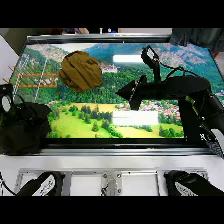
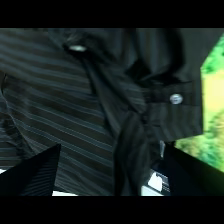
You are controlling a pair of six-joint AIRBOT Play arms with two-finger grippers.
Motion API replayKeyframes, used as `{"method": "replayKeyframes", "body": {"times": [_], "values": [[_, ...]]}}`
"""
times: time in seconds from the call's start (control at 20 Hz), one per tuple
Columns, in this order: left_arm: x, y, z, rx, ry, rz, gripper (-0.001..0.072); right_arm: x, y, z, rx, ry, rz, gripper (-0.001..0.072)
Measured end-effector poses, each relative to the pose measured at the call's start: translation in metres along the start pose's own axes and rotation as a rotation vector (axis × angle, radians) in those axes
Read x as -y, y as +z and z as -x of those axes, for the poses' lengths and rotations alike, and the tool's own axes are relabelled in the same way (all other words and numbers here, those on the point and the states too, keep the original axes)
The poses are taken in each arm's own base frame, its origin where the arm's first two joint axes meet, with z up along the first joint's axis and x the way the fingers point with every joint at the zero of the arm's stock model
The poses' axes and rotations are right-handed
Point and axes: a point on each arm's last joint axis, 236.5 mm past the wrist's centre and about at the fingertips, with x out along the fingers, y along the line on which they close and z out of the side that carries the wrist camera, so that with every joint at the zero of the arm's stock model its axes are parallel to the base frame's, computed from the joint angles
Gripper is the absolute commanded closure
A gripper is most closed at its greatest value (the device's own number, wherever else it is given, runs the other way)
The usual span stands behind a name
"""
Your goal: Fold the clothes and pants, and hang the long-sleeved shirts on hangers.
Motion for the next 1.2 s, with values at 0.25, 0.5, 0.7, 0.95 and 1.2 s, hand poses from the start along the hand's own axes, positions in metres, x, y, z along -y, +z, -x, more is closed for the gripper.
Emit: {"method": "replayKeyframes", "body": {"times": [0.25, 0.5, 0.7, 0.95, 1.2], "values": [[-0.01, -0.019, -0.052, -0.083, 0.014, 0.024, 0.0001, 0.0, 0.0, 0.0, 0.0, 0.0, 0.0, 0.0687], [-0.006, -0.029, -0.077, -0.143, 0.011, 0.022, 0.0687, 0.0, 0.0, 0.0, 0.0, 0.0, 0.0, 0.0687], [-0.006, -0.016, -0.052, -0.068, -0.009, 0.06, 0.0689, 0.0, 0.0, 0.0, 0.0, 0.0, 0.0, 0.0687], [0.033, 0.018, 0.072, 0.184, -0.181, 0.044, 0.0689, 0.0, 0.0, 0.0, 0.0, 0.0, 0.001, 0.0687], [0.12, 0.008, 0.261, 0.562, -0.56, -0.154, 0.069, -0.002, 0.004, 0.0, 0.015, 0.01, -0.038, 0.0687]]}}
